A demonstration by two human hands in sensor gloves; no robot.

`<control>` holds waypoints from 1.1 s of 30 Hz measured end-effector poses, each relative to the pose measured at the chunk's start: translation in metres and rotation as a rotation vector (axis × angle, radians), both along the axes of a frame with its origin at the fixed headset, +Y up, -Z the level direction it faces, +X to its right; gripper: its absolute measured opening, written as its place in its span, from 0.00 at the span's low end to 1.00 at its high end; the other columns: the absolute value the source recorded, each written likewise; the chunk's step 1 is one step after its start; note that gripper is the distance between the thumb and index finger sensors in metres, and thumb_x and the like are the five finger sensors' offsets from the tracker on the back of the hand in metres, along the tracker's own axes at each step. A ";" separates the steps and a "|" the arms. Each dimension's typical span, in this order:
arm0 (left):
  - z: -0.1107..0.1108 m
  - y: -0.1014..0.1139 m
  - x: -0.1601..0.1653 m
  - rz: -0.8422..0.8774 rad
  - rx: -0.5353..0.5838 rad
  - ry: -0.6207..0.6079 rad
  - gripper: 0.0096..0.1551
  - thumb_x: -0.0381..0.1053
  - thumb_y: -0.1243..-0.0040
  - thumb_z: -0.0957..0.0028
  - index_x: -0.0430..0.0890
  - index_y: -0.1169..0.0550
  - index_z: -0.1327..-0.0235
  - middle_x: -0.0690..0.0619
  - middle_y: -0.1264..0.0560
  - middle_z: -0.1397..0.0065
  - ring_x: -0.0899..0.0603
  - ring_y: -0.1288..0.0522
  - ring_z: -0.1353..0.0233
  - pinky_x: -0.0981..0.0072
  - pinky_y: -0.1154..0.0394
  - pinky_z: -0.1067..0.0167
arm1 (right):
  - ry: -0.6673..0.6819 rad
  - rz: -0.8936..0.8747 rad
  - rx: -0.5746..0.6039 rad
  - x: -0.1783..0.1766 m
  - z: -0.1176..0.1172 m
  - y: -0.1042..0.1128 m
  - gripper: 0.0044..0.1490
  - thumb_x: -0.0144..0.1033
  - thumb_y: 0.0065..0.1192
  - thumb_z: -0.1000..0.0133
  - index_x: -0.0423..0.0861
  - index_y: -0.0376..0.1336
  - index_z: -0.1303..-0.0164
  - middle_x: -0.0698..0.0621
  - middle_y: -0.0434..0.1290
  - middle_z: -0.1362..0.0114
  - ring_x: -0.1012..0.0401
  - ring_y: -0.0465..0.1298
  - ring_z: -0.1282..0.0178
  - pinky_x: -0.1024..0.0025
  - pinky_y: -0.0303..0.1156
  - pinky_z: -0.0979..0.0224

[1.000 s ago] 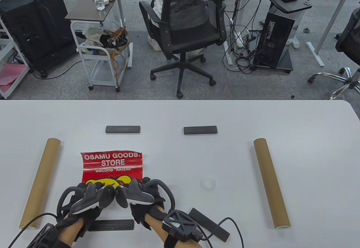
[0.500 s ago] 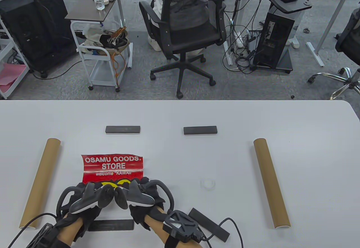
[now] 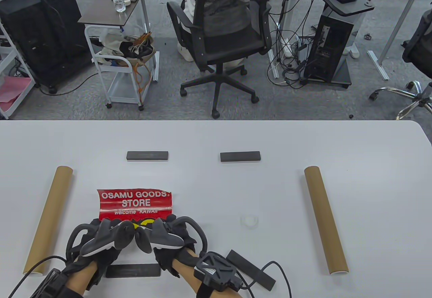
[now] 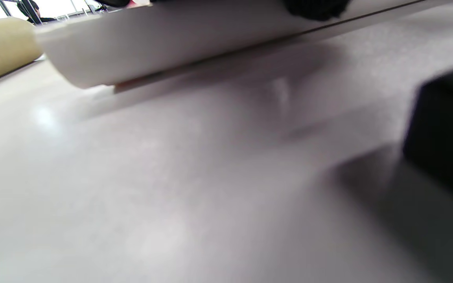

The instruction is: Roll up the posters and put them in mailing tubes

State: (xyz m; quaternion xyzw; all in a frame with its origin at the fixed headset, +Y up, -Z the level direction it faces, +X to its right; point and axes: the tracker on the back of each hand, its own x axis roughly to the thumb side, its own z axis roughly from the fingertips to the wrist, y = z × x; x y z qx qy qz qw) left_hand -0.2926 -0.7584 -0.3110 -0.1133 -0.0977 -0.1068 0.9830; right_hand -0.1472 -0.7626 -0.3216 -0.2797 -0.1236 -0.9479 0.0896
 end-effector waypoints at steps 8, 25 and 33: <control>0.000 0.001 -0.001 0.003 0.025 0.010 0.28 0.52 0.45 0.49 0.60 0.33 0.33 0.52 0.28 0.29 0.38 0.27 0.26 0.34 0.36 0.27 | 0.024 -0.147 0.094 0.000 -0.001 0.021 0.38 0.30 0.54 0.47 0.51 0.43 0.29 0.40 0.50 0.25 0.37 0.52 0.27 0.34 0.55 0.28; 0.001 0.004 0.000 0.008 0.067 -0.012 0.40 0.56 0.43 0.50 0.61 0.46 0.26 0.50 0.39 0.20 0.37 0.34 0.21 0.34 0.38 0.26 | 0.015 -0.025 -0.026 -0.020 -0.012 0.008 0.40 0.30 0.54 0.46 0.50 0.40 0.28 0.43 0.46 0.22 0.37 0.48 0.25 0.34 0.53 0.27; 0.000 0.003 -0.002 0.017 0.079 -0.014 0.28 0.53 0.42 0.50 0.63 0.33 0.35 0.53 0.27 0.28 0.39 0.26 0.27 0.35 0.35 0.27 | 0.004 -0.180 0.036 -0.016 -0.006 0.011 0.35 0.30 0.54 0.47 0.49 0.47 0.30 0.42 0.54 0.24 0.37 0.53 0.26 0.34 0.55 0.28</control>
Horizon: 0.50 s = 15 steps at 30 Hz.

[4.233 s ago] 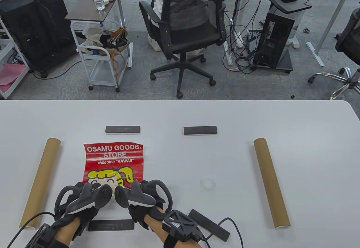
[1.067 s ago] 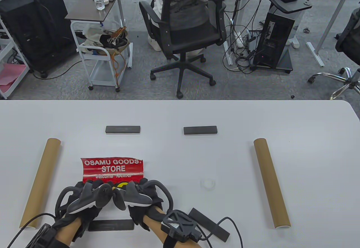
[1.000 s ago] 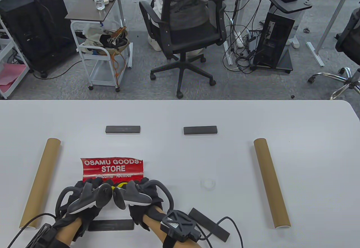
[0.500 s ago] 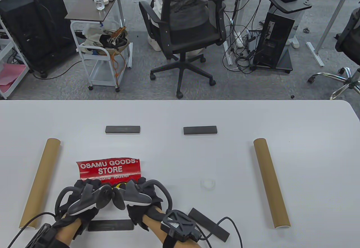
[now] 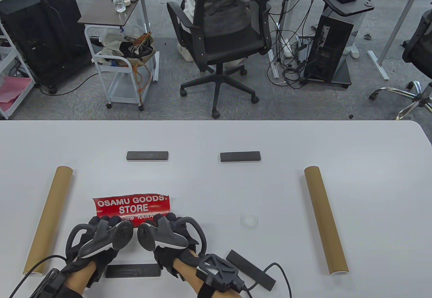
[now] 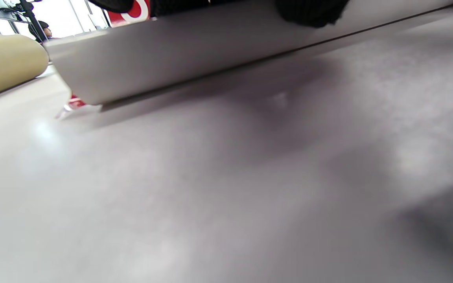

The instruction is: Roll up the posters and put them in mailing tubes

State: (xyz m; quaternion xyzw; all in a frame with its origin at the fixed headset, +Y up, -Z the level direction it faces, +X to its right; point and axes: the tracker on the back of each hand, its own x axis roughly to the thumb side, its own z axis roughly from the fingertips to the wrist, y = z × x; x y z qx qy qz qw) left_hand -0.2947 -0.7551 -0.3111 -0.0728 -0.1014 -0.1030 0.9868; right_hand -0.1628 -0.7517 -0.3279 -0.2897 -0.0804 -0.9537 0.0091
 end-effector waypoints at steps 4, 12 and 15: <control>0.000 -0.005 0.000 0.007 -0.059 0.013 0.41 0.57 0.43 0.50 0.64 0.47 0.25 0.49 0.40 0.18 0.36 0.36 0.20 0.33 0.40 0.26 | -0.010 0.106 -0.070 -0.005 -0.001 -0.012 0.39 0.30 0.54 0.46 0.50 0.41 0.28 0.42 0.48 0.22 0.36 0.49 0.25 0.34 0.54 0.27; 0.000 -0.001 0.002 0.050 -0.058 -0.004 0.29 0.52 0.41 0.50 0.63 0.32 0.34 0.55 0.26 0.29 0.39 0.26 0.26 0.35 0.36 0.27 | 0.010 0.003 0.065 -0.002 0.005 -0.003 0.33 0.30 0.55 0.47 0.47 0.51 0.31 0.41 0.58 0.26 0.37 0.54 0.26 0.33 0.56 0.29; 0.000 -0.003 0.001 0.020 -0.048 0.007 0.37 0.55 0.41 0.50 0.62 0.41 0.27 0.51 0.35 0.21 0.37 0.31 0.22 0.34 0.38 0.26 | -0.025 0.104 -0.053 -0.005 -0.001 -0.018 0.36 0.30 0.54 0.46 0.48 0.45 0.29 0.41 0.51 0.24 0.37 0.49 0.25 0.34 0.53 0.27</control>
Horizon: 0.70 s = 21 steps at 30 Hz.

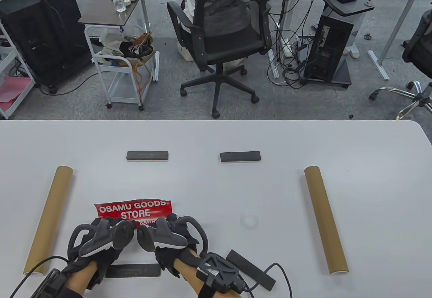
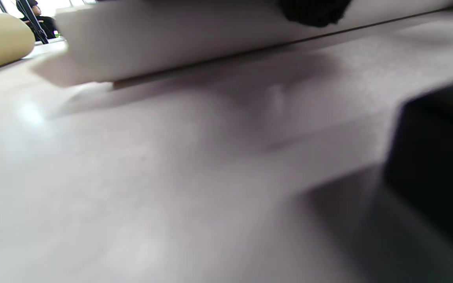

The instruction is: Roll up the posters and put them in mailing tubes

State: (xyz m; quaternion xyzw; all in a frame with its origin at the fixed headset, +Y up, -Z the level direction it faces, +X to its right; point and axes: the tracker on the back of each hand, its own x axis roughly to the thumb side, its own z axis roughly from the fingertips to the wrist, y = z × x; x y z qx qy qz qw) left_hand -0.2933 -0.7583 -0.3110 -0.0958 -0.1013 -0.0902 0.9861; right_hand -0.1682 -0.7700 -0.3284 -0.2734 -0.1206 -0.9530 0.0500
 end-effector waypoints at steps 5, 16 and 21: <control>0.000 -0.001 -0.001 -0.035 0.040 0.003 0.31 0.54 0.41 0.51 0.63 0.36 0.33 0.53 0.30 0.26 0.38 0.28 0.25 0.35 0.36 0.27 | 0.005 -0.003 0.032 0.001 -0.002 -0.004 0.38 0.31 0.54 0.46 0.50 0.42 0.28 0.41 0.46 0.21 0.36 0.47 0.24 0.34 0.53 0.27; -0.001 -0.002 -0.001 -0.023 0.004 0.019 0.32 0.54 0.41 0.51 0.61 0.37 0.33 0.52 0.30 0.27 0.38 0.27 0.26 0.35 0.36 0.27 | 0.004 0.027 0.018 -0.003 -0.013 -0.014 0.39 0.32 0.54 0.46 0.50 0.41 0.28 0.41 0.45 0.22 0.37 0.46 0.24 0.33 0.51 0.26; 0.000 -0.002 -0.002 0.000 -0.021 0.021 0.34 0.54 0.43 0.50 0.64 0.38 0.29 0.51 0.31 0.24 0.37 0.29 0.24 0.34 0.37 0.27 | 0.031 0.009 0.053 -0.004 -0.017 -0.015 0.36 0.32 0.55 0.47 0.47 0.46 0.29 0.41 0.52 0.24 0.37 0.50 0.25 0.33 0.54 0.28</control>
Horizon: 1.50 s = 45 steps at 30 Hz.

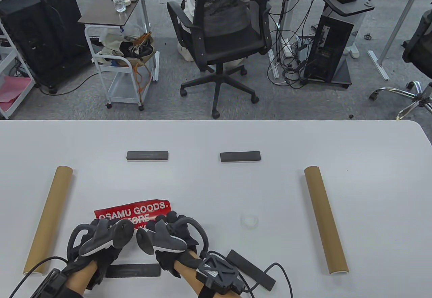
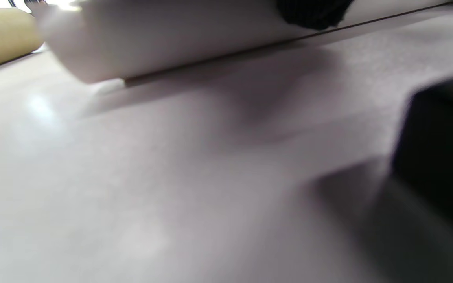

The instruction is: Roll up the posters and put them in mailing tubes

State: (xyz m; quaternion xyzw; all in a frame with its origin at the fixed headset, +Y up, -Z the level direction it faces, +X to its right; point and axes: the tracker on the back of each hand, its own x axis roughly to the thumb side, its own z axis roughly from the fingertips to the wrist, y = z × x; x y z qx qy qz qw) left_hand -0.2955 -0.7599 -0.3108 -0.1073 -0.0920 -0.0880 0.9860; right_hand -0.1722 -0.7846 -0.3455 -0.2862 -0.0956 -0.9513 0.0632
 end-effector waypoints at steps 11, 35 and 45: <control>0.001 0.001 0.003 -0.003 0.046 -0.025 0.32 0.53 0.42 0.50 0.64 0.37 0.30 0.53 0.31 0.23 0.38 0.29 0.23 0.34 0.37 0.27 | -0.018 -0.016 -0.027 0.005 -0.005 -0.006 0.37 0.32 0.55 0.47 0.47 0.45 0.29 0.41 0.53 0.24 0.36 0.50 0.25 0.33 0.54 0.28; 0.000 -0.005 0.001 -0.039 0.025 -0.004 0.43 0.56 0.42 0.50 0.61 0.49 0.25 0.48 0.41 0.19 0.35 0.36 0.21 0.33 0.39 0.26 | -0.048 0.078 -0.045 -0.007 0.003 -0.013 0.40 0.31 0.54 0.46 0.49 0.40 0.28 0.42 0.46 0.22 0.37 0.48 0.24 0.33 0.52 0.26; 0.001 -0.005 0.002 -0.014 0.022 -0.015 0.35 0.54 0.44 0.49 0.68 0.41 0.28 0.49 0.39 0.19 0.35 0.36 0.20 0.33 0.40 0.26 | -0.018 0.012 -0.039 -0.007 -0.002 -0.019 0.34 0.31 0.55 0.47 0.46 0.50 0.30 0.40 0.59 0.27 0.37 0.54 0.26 0.33 0.56 0.28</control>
